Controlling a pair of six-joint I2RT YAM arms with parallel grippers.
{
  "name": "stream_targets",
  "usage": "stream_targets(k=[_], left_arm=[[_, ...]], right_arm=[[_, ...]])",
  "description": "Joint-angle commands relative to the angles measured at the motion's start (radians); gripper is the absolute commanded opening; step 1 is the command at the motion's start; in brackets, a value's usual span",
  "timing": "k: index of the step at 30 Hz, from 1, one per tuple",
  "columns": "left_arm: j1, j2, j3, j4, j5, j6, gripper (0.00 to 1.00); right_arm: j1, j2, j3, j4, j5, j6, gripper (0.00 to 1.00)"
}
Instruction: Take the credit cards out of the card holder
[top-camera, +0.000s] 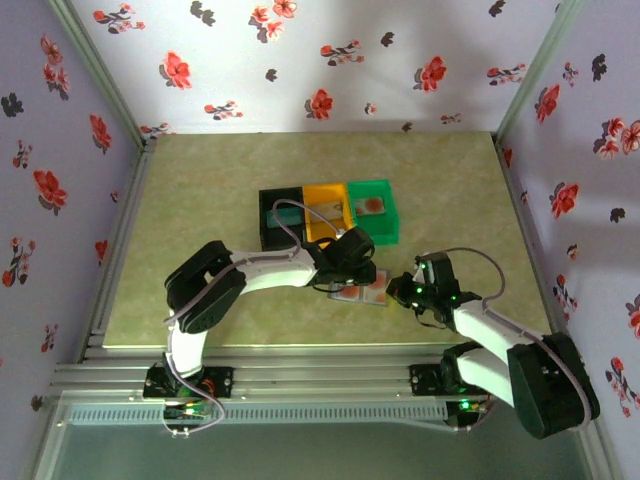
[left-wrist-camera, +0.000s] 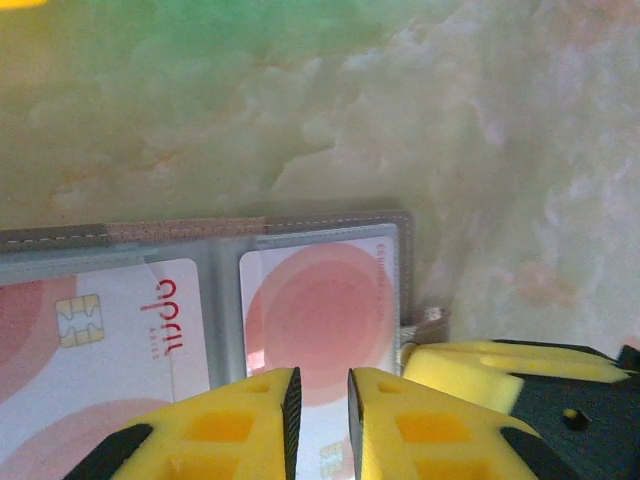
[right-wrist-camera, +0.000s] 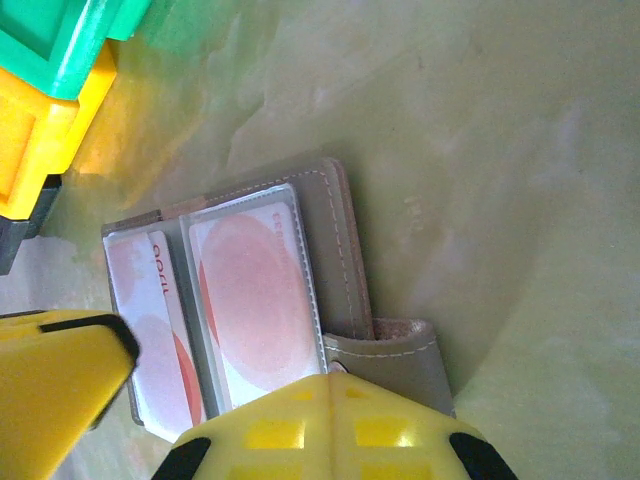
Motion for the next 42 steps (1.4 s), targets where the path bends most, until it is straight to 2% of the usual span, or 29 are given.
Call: stream_targets(k=[1, 30, 42], left_arm=[[0.003, 0.021, -0.009, 0.017, 0.005, -0.009, 0.24], [0.004, 0.064, -0.064, 0.058, 0.004, -0.012, 0.23], [0.004, 0.078, -0.094, 0.069, 0.001, -0.005, 0.26]], right_arm=[[-0.008, -0.011, -0.016, 0.012, -0.004, -0.009, 0.0], [-0.011, 0.0, -0.026, 0.027, -0.005, -0.008, 0.0], [-0.012, 0.006, -0.034, 0.037, -0.004, -0.008, 0.0]])
